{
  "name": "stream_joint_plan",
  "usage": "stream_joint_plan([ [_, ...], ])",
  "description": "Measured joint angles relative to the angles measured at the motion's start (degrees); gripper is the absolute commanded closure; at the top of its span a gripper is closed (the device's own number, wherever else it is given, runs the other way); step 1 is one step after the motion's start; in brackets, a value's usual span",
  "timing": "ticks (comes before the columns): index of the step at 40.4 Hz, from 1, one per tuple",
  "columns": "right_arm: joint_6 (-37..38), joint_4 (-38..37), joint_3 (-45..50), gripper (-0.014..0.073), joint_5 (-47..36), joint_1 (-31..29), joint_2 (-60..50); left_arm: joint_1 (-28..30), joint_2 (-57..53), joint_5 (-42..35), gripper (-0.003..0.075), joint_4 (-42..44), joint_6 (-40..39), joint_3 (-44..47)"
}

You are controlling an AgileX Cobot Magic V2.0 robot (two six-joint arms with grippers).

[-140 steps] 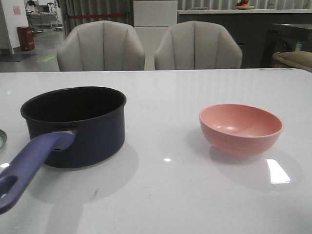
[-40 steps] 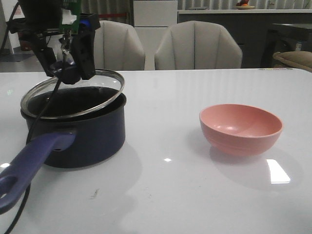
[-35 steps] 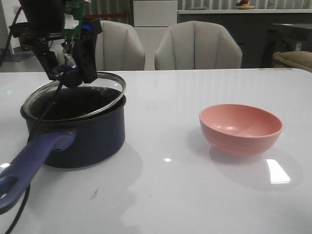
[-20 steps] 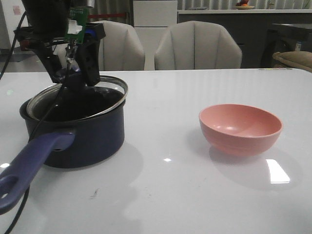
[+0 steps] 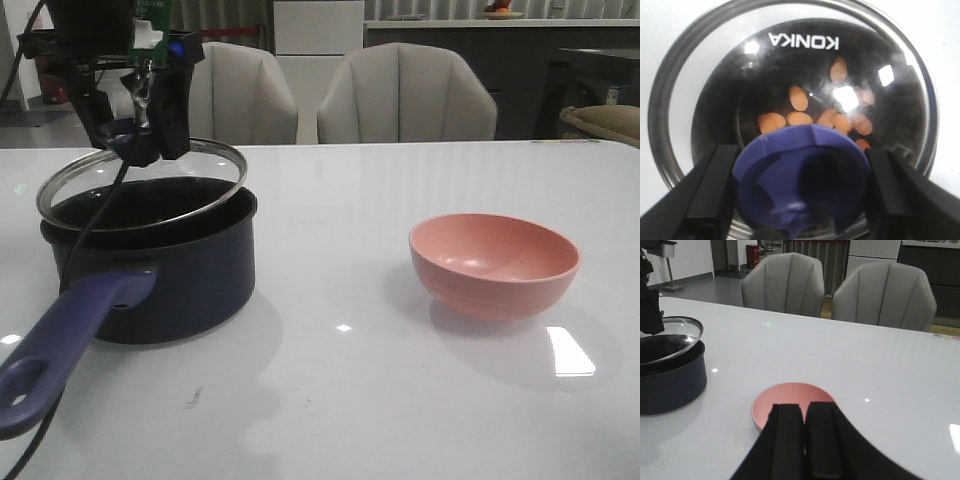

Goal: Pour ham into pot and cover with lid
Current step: 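Carry the glass lid over the saucepan and lower it, then seat the lid on the saucepan, open the left gripper and rise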

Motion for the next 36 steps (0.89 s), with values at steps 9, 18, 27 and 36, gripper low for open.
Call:
stream_joint_plan([
  [9,0.0,0.0,0.0,0.0448,0.0,0.0,0.0,0.0,0.0,0.1,0.0384,-0.5,0.1,0.0],
  [18,0.0,0.0,0.0,0.0448,0.0,0.0,0.0,0.0,1.1,0.1,0.0358,-0.9,0.9,0.0],
  [27,0.0,0.0,0.0,0.0448,0.0,0.0,0.0,0.0,1.9,0.0,0.0156,-1.0,1.0,-0.1],
  [36,0.0,0.0,0.0,0.0448,0.0,0.0,0.0,0.0,1.9,0.0,0.0146,-1.0,1.0,-0.1],
])
